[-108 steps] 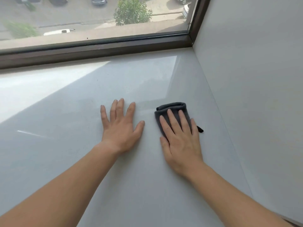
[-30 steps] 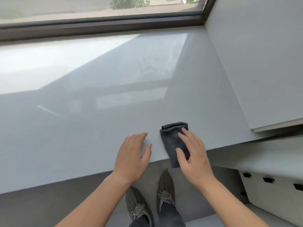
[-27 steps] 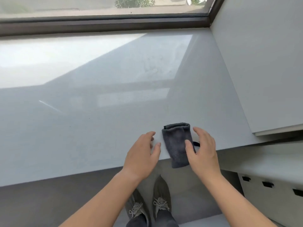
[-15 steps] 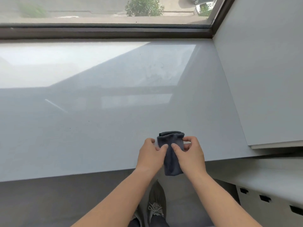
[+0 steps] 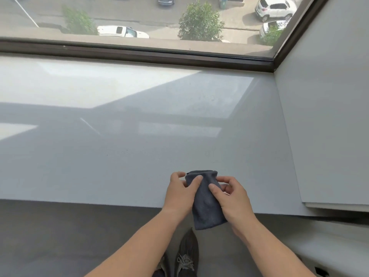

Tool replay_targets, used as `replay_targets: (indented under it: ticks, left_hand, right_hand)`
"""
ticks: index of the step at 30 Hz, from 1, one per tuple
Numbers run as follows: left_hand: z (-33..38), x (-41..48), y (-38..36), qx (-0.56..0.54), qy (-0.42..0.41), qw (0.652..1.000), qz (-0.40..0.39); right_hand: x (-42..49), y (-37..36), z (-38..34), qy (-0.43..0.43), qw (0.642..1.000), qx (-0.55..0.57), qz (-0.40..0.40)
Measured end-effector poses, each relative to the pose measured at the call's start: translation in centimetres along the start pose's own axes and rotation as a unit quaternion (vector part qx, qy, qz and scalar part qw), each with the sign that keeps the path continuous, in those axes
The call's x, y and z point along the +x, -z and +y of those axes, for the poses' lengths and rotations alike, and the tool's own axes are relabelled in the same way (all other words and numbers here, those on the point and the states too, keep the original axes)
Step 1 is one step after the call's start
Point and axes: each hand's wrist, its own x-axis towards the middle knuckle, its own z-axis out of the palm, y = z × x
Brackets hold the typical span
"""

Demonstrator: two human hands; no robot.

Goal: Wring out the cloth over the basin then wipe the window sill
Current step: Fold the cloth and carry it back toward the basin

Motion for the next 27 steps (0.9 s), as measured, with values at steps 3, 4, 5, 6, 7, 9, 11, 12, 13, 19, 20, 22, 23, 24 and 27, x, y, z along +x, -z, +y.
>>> replay_targets:
  ticks: [3, 4, 5, 6, 7, 9, 11, 12, 13, 19, 20, 22, 23, 24, 27]
  left_hand:
    - [1.8, -2.2, 3.5, -0.032, -0.032, 0.999, 0.004]
    - [2.3, -3.1, 4.9, -0.049, -0.038, 0.998, 0.010]
    - [2.7, -4.1, 6.3, -0.068, -0.042, 0.997, 0.019]
    - [3.0, -4.9, 7.8, -0.087, -0.043, 0.995, 0.028]
    - [3.1, -5.8, 9.4, -0.106, -0.042, 0.993, 0.037]
    - [3.1, -7.3, 12.8, -0.139, -0.035, 0.988, 0.059]
    - [2.8, -8.6, 16.3, -0.168, -0.027, 0.982, 0.086]
    - [2.5, -9.2, 18.2, -0.185, -0.023, 0.977, 0.101]
    - [2.3, -9.7, 20.2, -0.204, -0.021, 0.972, 0.113]
    - [0.9, -12.2, 34.0, -0.319, -0.034, 0.933, 0.165]
    - [0.4, -12.6, 36.7, -0.327, -0.037, 0.929, 0.168]
    - [-0.6, -13.4, 42.2, -0.341, -0.039, 0.925, 0.163]
    - [-1.2, -13.9, 44.9, -0.353, -0.036, 0.921, 0.158]
    - [-1.9, -14.3, 47.6, -0.368, -0.035, 0.916, 0.155]
    - [-3.6, -15.2, 55.2, -0.403, -0.045, 0.901, 0.153]
  right_hand:
    - [-2.5, -2.0, -2.5, 0.021, 0.998, 0.019, -0.053]
    - [-3.4, -2.8, -3.3, 0.026, 0.997, 0.019, -0.075]
    - [-4.3, -3.8, -4.1, 0.030, 0.995, 0.016, -0.098]
    - [-5.2, -4.8, -4.8, 0.032, 0.992, 0.010, -0.123]
    - [-6.0, -6.0, -5.5, 0.032, 0.988, -0.001, -0.150]
    - [-7.5, -8.7, -6.9, 0.036, 0.978, -0.032, -0.203]
    - [-8.7, -11.8, -8.1, 0.050, 0.965, -0.066, -0.248]
    - [-9.3, -13.5, -8.8, 0.056, 0.959, -0.083, -0.266]
    - [-10.0, -15.3, -9.6, 0.061, 0.952, -0.097, -0.282]
    - [-14.0, -28.8, -13.7, 0.095, 0.918, -0.159, -0.349]
    - [-14.9, -31.3, -14.2, 0.095, 0.913, -0.164, -0.361]
    - [-16.5, -36.4, -15.0, 0.089, 0.905, -0.169, -0.379]
    - [-17.3, -39.0, -15.2, 0.085, 0.901, -0.172, -0.389]
    - [-18.2, -41.6, -15.4, 0.080, 0.897, -0.176, -0.397]
    - [-20.4, -49.4, -15.6, 0.046, 0.887, -0.187, -0.421]
